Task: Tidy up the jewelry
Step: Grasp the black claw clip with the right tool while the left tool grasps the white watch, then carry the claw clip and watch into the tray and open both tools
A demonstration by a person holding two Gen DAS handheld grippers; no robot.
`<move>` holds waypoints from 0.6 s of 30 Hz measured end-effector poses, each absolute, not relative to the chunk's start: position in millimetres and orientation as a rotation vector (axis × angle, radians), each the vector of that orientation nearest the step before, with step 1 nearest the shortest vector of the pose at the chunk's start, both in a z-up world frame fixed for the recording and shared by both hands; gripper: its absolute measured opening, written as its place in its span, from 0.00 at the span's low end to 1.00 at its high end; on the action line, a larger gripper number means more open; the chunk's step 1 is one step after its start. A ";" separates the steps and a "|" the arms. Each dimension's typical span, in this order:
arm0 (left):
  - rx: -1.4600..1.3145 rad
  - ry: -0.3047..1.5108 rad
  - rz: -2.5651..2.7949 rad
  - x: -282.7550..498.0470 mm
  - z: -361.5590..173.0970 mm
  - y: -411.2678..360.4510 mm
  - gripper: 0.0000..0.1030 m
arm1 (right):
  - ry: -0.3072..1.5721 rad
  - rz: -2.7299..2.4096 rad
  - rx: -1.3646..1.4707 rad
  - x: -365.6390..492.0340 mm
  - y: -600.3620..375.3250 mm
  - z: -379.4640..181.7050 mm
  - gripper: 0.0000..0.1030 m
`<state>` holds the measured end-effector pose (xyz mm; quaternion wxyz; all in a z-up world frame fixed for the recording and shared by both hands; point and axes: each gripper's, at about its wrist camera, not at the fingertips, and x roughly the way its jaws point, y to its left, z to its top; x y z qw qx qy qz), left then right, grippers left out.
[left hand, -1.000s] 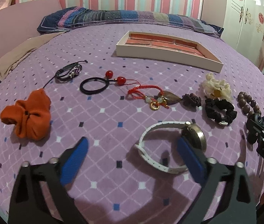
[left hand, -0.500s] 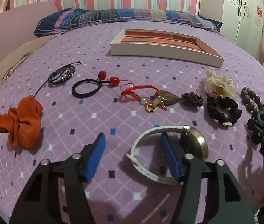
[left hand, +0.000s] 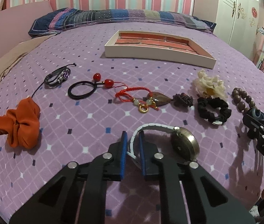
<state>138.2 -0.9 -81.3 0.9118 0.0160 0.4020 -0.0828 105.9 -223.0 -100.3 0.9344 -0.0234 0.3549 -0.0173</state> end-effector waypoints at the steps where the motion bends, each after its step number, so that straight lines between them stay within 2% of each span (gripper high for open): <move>1: 0.032 0.824 -0.173 136.9 -80.3 -0.9 0.12 | 0.724 -0.033 -0.045 106.1 -223.7 -98.2 0.49; 18: 0.063 0.682 -0.297 136.2 -11.1 -24.2 0.12 | 0.691 0.021 -0.041 143.6 -222.9 -59.6 0.49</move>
